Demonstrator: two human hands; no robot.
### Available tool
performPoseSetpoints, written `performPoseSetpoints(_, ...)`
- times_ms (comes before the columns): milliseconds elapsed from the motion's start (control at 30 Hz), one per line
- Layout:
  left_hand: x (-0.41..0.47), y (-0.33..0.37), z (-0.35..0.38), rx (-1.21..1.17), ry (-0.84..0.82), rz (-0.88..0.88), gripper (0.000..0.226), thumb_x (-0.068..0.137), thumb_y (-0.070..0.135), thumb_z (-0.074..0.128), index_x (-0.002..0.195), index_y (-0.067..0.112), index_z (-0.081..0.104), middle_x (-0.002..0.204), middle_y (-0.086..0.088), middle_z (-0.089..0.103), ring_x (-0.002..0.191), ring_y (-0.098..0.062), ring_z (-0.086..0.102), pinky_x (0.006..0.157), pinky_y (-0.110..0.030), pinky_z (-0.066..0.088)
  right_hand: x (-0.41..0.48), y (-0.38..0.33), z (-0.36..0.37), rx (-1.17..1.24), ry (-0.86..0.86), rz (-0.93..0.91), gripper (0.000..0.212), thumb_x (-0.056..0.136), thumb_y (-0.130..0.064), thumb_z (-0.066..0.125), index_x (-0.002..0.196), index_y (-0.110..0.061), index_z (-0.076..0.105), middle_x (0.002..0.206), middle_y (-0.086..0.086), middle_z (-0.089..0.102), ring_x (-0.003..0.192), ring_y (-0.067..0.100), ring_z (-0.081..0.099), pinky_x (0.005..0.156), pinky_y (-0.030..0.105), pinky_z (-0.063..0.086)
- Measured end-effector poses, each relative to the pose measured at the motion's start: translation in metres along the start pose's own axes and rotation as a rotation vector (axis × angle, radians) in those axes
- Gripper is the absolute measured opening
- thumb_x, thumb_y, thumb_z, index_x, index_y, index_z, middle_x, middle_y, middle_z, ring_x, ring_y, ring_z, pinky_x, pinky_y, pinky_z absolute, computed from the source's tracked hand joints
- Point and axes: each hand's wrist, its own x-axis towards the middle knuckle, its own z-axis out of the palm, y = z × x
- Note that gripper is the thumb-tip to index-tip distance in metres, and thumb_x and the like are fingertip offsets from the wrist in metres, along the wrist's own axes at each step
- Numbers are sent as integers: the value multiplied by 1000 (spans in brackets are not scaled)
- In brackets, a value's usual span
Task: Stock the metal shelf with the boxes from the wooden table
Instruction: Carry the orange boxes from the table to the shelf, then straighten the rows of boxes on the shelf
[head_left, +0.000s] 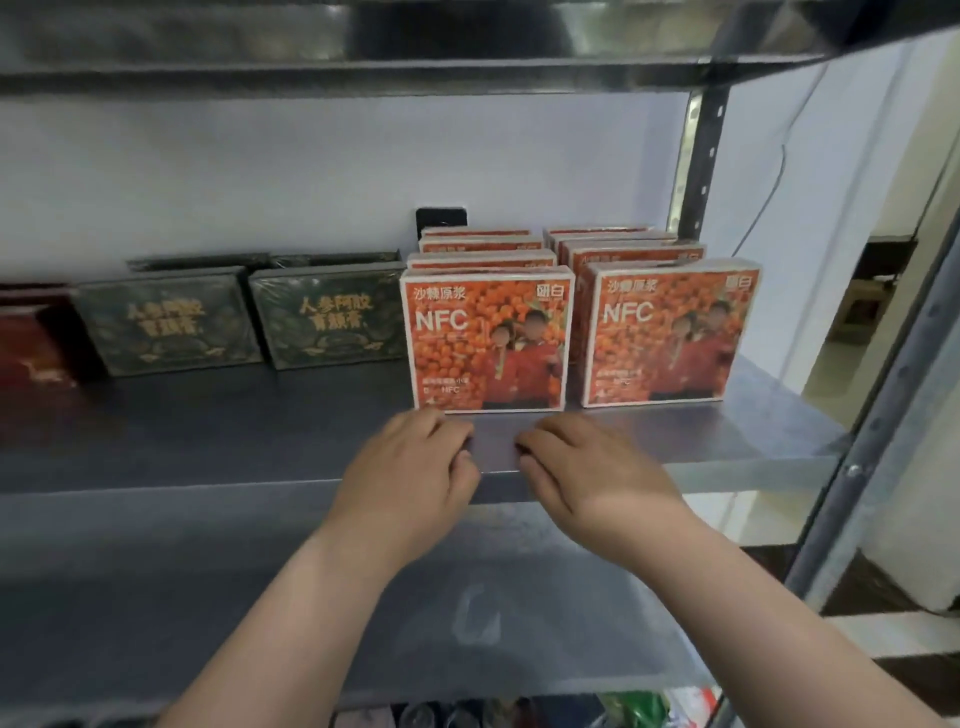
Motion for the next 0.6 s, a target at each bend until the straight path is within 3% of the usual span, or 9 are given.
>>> performPoseSetpoints(200,-28,-68,-29,91,-128,-265,73,86,50,8,143,31,48,149,5,47,136,-18,41,113,-41,31,46,-71,20,61,-83,-175,47,95,-48,30,116,-26,67,104,5,65,96,32,61,83,42,50)
performPoseSetpoints(333,-54,-119,-49,150,-91,-369,69,86,47,15,143,31,49,151,4,47,138,-17,41,113,-41,31,79,-124,32,106,-121,-246,48,94,-50,26,115,-28,63,103,3,61,100,32,59,84,43,47)
performPoseSetpoints(500,-92,-194,-76,170,-80,-472,69,86,53,14,143,33,48,150,4,47,137,-18,41,112,-49,31,122,-198,45,143,-240,-222,37,102,-51,34,124,-29,54,119,4,55,117,31,51,97,51,44)
performPoseSetpoints(600,-115,-243,-95,188,-96,-510,66,89,53,12,144,37,44,150,6,44,139,-20,37,114,-50,25,149,-247,58,141,-298,-188,41,104,-52,30,130,-27,50,125,7,51,122,33,47,103,57,38)
